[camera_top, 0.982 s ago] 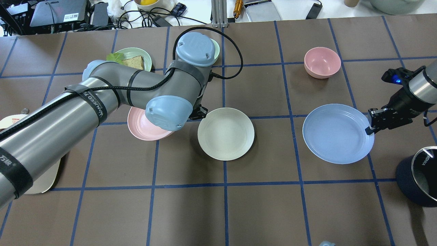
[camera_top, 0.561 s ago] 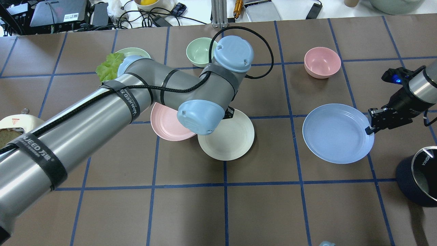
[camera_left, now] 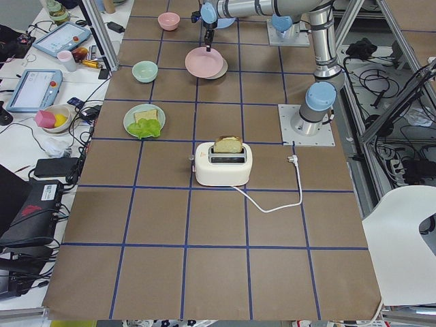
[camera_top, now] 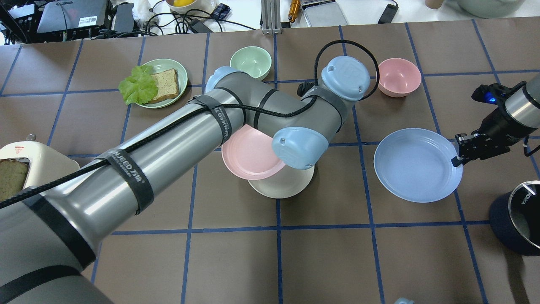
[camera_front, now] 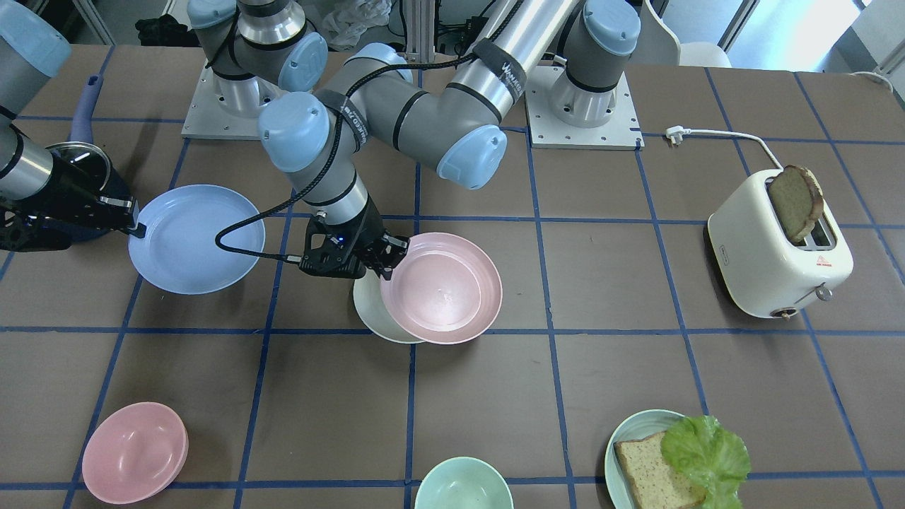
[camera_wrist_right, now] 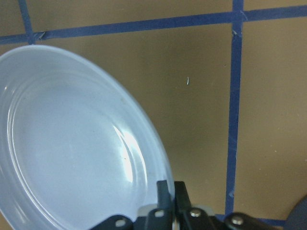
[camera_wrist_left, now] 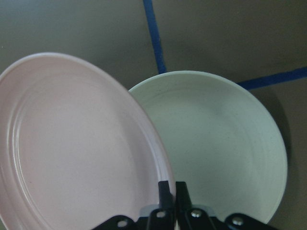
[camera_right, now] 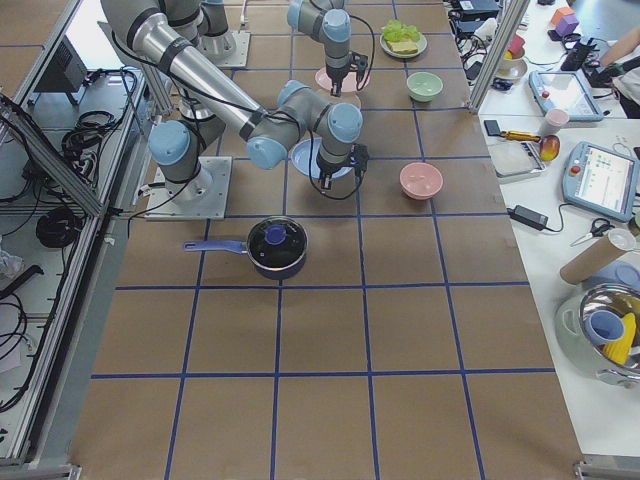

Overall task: Stack three plates with pink and blue
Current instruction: 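Lift the pink plate with the left gripper and carry it over the cream plate, then lower the pink plate onto the cream plate and open the left gripper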

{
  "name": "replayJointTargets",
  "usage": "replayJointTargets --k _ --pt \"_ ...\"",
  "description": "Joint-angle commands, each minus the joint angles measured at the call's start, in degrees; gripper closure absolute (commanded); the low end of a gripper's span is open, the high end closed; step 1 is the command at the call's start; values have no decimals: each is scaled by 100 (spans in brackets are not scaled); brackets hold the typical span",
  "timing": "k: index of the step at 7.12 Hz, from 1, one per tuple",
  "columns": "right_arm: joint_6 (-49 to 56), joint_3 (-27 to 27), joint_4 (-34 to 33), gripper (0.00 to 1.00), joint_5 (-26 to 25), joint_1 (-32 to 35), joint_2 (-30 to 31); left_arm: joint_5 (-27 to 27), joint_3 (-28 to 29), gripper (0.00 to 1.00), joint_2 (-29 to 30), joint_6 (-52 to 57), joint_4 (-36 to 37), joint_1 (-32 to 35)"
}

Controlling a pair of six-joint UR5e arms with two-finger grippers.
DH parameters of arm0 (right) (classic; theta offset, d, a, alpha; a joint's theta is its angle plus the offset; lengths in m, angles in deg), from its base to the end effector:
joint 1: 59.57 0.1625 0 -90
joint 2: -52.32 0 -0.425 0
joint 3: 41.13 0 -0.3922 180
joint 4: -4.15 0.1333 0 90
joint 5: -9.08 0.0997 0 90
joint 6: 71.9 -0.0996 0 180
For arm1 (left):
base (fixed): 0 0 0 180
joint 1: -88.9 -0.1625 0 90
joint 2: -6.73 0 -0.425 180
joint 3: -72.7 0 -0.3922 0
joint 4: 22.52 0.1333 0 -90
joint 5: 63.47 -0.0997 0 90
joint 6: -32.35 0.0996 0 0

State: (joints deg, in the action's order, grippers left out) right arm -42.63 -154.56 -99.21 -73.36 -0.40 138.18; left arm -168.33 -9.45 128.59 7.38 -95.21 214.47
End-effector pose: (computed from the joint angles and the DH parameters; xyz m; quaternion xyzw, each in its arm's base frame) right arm -0.1053 -0.4621 0.2847 0.0216 0.9900 0.0741 0.1184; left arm -0.4776 -0.4826 0.2566 0.0990 0.9850 -0.0150 0.1407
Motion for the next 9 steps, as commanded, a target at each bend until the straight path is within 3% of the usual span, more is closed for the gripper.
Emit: replayJointTargets --k 1,4,9 --pt "-1 5 0 100 0 6 0 -165 513 100 469 -453 -385 256" --pt "-1 5 0 100 -44 6 -17 -97 550 100 716 -1262 -431 380" --pt "-10 -4 0 100 -27 -2 -17 -61 559 100 866 -1317 -413 416"
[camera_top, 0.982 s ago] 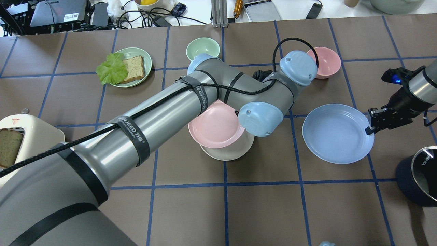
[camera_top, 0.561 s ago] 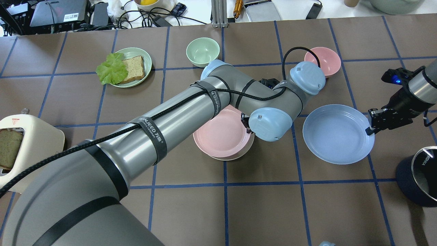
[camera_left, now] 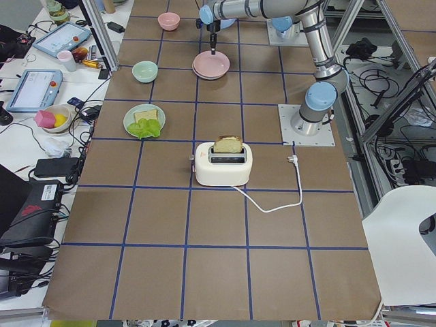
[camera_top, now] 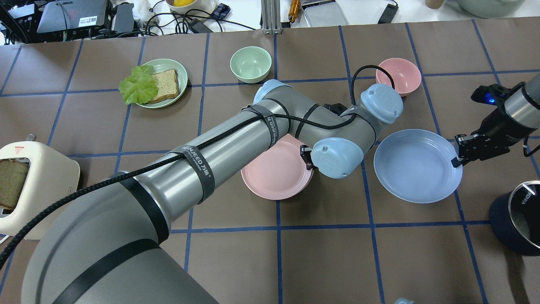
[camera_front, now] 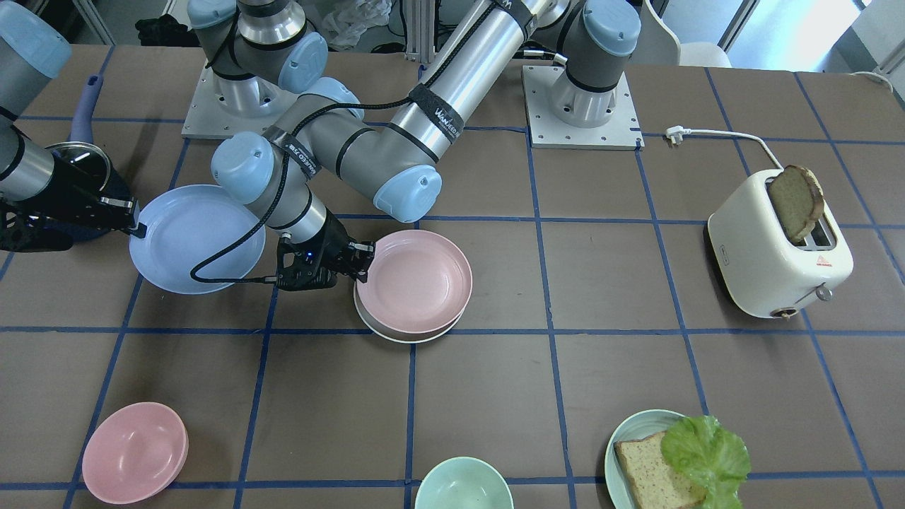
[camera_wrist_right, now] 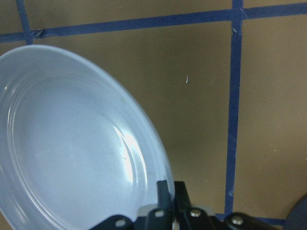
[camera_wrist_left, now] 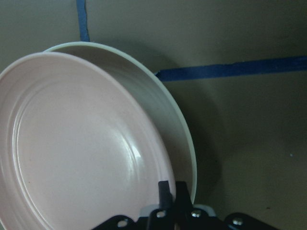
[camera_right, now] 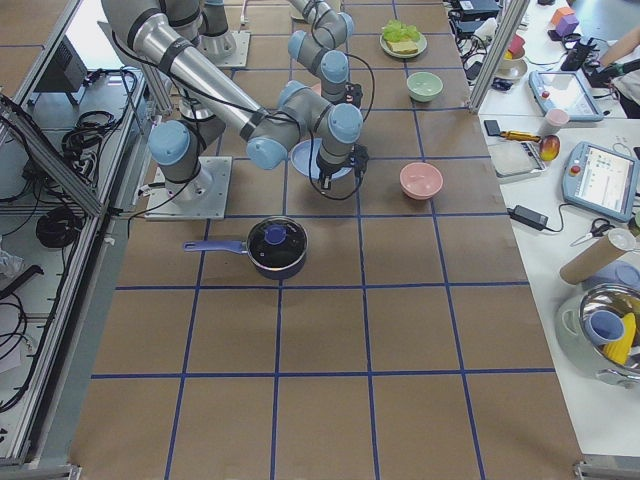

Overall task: Stack three plates with pink and blue
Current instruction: 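Lower the pink plate onto the cream plate and open the left gripper, then carry the light blue plate onto the pink plate while the left arm withdraws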

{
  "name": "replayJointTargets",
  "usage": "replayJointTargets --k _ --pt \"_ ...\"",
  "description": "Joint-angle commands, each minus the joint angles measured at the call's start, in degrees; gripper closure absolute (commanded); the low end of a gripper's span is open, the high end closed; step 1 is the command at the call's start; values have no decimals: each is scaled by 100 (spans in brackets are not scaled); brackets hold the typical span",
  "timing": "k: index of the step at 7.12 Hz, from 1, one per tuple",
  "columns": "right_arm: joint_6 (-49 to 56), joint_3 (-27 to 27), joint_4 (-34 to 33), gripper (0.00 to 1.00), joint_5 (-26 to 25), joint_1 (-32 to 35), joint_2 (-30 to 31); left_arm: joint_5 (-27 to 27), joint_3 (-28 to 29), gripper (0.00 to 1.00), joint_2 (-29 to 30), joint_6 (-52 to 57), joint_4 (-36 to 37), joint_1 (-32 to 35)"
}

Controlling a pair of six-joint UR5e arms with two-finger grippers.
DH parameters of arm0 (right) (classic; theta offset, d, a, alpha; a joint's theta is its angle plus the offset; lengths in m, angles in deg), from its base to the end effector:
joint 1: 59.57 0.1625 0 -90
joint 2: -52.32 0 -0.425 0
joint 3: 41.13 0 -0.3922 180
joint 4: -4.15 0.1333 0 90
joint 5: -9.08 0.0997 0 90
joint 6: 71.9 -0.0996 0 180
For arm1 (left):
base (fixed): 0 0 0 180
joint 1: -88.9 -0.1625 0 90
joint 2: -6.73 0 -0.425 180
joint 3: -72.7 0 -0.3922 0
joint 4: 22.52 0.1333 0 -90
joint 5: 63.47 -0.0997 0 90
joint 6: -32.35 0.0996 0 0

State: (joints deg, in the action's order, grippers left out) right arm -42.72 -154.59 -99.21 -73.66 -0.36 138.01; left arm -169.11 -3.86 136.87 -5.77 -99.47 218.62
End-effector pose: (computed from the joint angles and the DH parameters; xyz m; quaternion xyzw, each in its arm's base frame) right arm -0.1055 -0.4621 0.2831 0.0219 0.9899 0.0770 0.1170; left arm -0.5283 -0.4693 0.1944 0.0299 0.9834 0.0067 0.1791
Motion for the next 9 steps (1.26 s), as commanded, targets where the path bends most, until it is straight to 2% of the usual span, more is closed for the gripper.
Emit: replayJointTargets --k 1,2,3,4,5,6,9 --pt "0 0 0 100 11 3 0 25 27 100 47 -2 31 1" --pt "-9 -18 0 100 -6 3 0 43 131 65 74 -2 5 1" --pt "-9 -18 0 100 -6 3 -8 52 202 25 74 -124 -4 1" --pt "-9 -9 0 100 3 3 0 52 272 22 100 -134 -30 1" --pt "-18 -9 0 100 20 3 9 34 282 8 39 -134 -83 -8" --pt "-18 -18 0 100 20 3 9 17 282 5 -101 -134 -309 -17" --pt "-394 -27 -96 100 -6 528 27 -27 282 0 -539 -20 -373 -297"
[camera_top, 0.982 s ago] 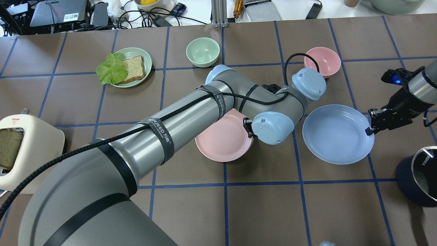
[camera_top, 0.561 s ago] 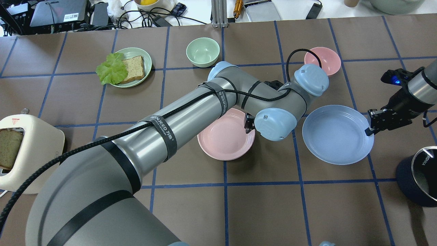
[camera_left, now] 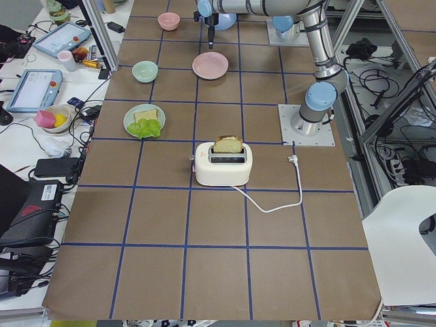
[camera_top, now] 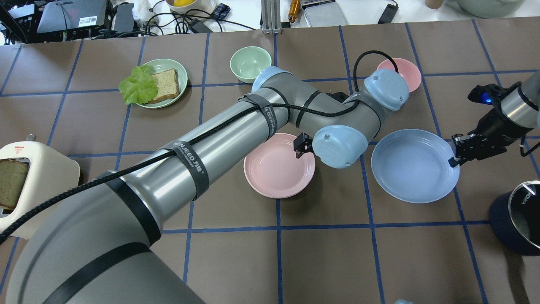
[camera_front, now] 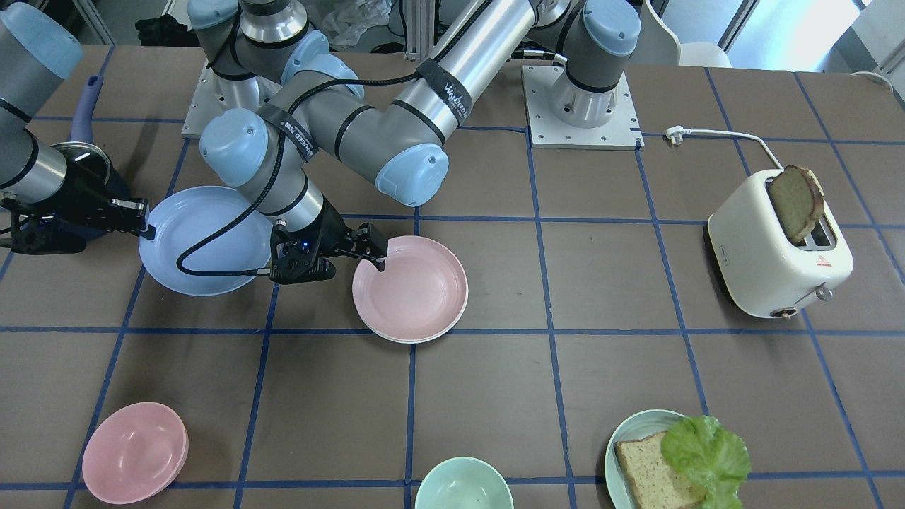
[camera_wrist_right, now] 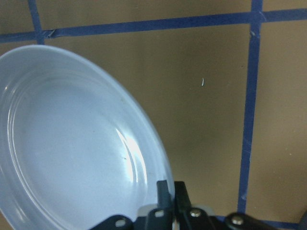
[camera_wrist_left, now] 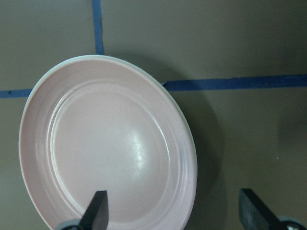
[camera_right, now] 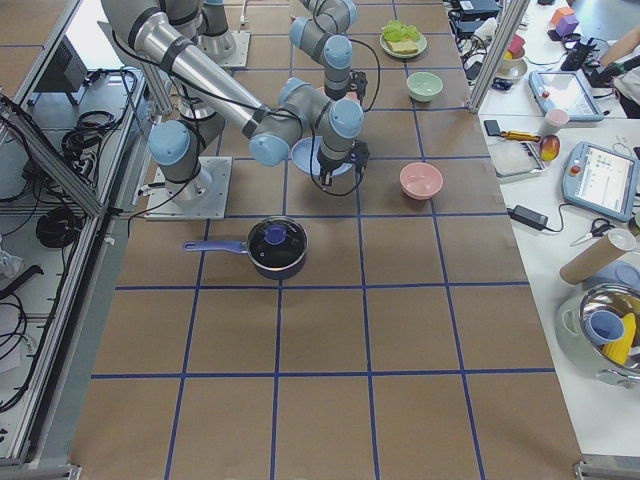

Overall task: Stack three plates with pink and blue
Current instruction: 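Carry the light blue plate onto the pink plate while the left arm withdraws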

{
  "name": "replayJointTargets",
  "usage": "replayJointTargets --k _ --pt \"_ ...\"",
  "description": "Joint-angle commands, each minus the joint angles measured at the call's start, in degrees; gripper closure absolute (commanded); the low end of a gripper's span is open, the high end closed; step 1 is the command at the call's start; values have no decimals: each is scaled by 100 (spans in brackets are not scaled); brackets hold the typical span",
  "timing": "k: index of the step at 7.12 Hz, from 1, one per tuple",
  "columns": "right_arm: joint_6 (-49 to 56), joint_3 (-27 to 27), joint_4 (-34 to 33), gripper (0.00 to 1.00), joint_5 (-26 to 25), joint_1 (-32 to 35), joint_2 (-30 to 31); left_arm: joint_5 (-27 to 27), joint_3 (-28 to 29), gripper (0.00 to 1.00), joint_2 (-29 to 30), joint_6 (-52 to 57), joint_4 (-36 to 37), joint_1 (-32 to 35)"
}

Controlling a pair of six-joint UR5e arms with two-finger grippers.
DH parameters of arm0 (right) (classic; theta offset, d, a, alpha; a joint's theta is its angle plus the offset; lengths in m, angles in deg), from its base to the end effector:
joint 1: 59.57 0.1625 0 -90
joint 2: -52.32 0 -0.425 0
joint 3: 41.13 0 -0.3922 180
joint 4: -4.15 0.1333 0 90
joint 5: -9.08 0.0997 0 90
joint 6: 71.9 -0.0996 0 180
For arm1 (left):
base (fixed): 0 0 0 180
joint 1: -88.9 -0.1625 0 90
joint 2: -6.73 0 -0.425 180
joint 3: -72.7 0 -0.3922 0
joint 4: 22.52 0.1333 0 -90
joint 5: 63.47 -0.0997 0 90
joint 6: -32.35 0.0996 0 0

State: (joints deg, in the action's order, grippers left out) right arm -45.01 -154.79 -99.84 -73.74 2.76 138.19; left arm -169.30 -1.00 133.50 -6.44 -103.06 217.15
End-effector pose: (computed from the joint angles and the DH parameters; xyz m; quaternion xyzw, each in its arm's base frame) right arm -0.0803 -0.4669 0.2838 0.0143 0.9907 0.0781 0.1102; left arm -0.5176 -0.4851 0.2527 0.0086 0.9860 -0.0110 0.1664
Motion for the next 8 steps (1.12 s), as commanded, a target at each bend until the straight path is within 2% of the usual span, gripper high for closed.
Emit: replayJointTargets --k 1,2,3,6,8 --pt "-463 -41 -33 100 54 261 26 10 -13 0 -440 438 -15 -343" --pt "-544 -50 -33 100 72 409 17 10 -31 0 -712 982 -24 -632" --pt "-1050 -59 -42 100 72 750 17 10 -66 0 -967 1466 -172 -922" --pt "-3296 -15 -761 100 55 2348 -123 124 -110 0 -1487 2435 -454 -1696" --pt "-4250 -15 -999 100 55 3027 -272 291 -110 0 -1698 3084 -498 -2162"
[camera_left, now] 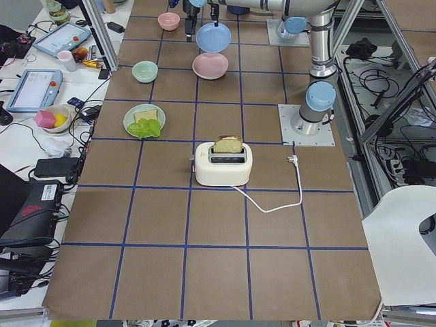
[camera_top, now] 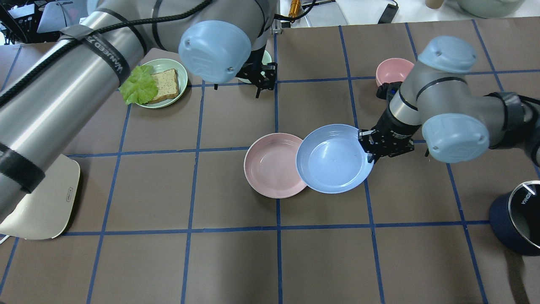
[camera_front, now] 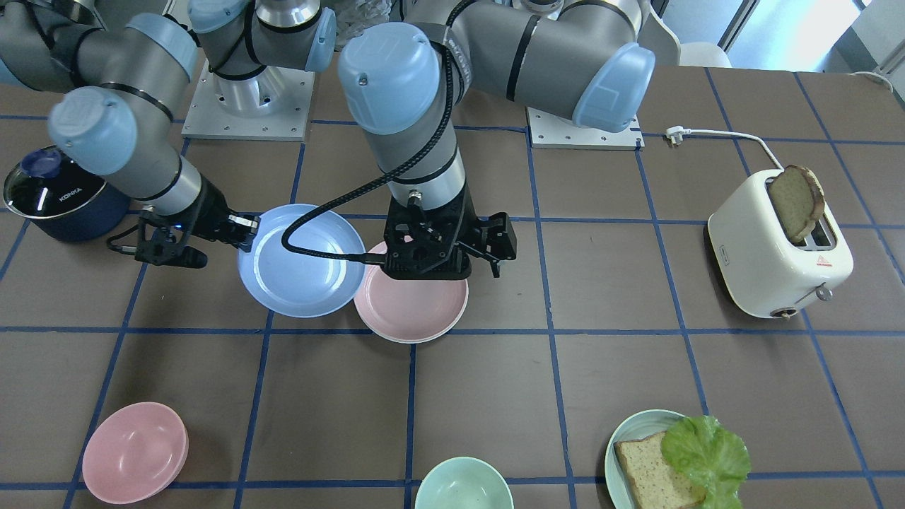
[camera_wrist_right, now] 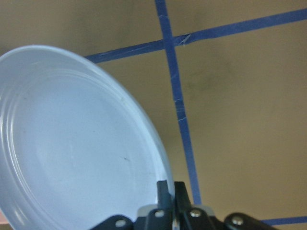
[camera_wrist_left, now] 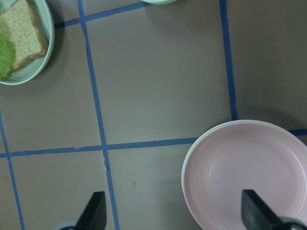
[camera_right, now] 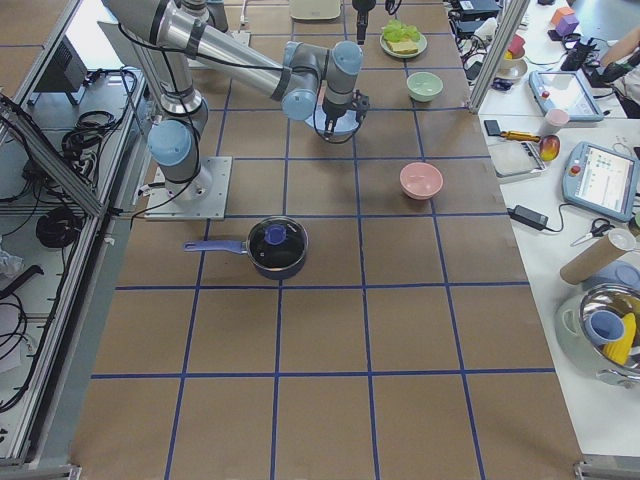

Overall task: Stack three plates with pink and blue
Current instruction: 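Carry the light blue plate onto the pink plate while the left arm withdraws, then release the light blue plate and raise the right gripper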

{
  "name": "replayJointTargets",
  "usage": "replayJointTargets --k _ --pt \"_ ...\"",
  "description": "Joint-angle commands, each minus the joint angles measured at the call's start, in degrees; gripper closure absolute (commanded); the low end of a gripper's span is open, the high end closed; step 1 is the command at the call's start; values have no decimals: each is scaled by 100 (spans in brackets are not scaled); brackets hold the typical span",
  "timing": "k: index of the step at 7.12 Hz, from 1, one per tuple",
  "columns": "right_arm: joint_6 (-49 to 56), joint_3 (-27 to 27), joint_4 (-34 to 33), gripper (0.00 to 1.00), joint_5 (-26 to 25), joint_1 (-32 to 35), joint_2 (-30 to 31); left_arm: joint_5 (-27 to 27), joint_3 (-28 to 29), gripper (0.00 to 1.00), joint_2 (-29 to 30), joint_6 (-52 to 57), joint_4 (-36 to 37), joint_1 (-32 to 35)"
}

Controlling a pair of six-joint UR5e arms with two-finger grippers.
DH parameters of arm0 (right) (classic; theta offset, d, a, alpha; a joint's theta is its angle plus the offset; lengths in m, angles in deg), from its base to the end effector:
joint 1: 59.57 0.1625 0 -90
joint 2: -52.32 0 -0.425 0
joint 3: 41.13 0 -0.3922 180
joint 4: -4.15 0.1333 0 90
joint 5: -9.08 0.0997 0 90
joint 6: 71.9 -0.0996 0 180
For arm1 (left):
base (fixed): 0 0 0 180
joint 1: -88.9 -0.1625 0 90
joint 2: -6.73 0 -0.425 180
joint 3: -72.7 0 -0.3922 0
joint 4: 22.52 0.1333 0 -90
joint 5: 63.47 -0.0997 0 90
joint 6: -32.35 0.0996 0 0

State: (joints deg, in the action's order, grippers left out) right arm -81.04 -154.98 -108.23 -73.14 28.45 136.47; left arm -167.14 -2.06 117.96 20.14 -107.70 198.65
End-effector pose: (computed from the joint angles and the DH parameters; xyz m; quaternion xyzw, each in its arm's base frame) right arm 0.1304 -0.4751 0.2804 0.1008 0.9906 0.0678 0.0636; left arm -0.3201 -0.5668 0.4189 0.0665 0.9906 -0.0230 0.1172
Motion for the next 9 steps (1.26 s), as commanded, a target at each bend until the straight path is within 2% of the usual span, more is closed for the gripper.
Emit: replayJointTargets --k 1,3,4,5,6,7,8,9 --pt "-833 3 -527 100 -31 714 -205 101 -4 0 -241 874 -34 -540" --pt "-1448 99 -801 98 -14 1102 -460 538 -13 0 -373 1369 -43 -1006" --pt "-1450 126 -881 90 12 1147 -574 549 -13 0 -426 1501 -43 -1148" --pt "-1511 144 -908 73 4 1165 -593 558 -13 0 -461 1641 -43 -1227" --pt "-1486 196 -917 63 -5 1165 -593 810 -13 0 -496 1765 -34 -1394" --pt "-1503 249 -917 38 4 1165 -593 1022 -13 0 -558 1853 -34 -1561" --pt "-1494 484 -882 17 4 1139 -610 1015 -13 0 -645 1949 -34 -1632" --pt "-1399 930 -638 6 -14 1043 -619 1041 -4 0 -742 1950 -26 -1641"
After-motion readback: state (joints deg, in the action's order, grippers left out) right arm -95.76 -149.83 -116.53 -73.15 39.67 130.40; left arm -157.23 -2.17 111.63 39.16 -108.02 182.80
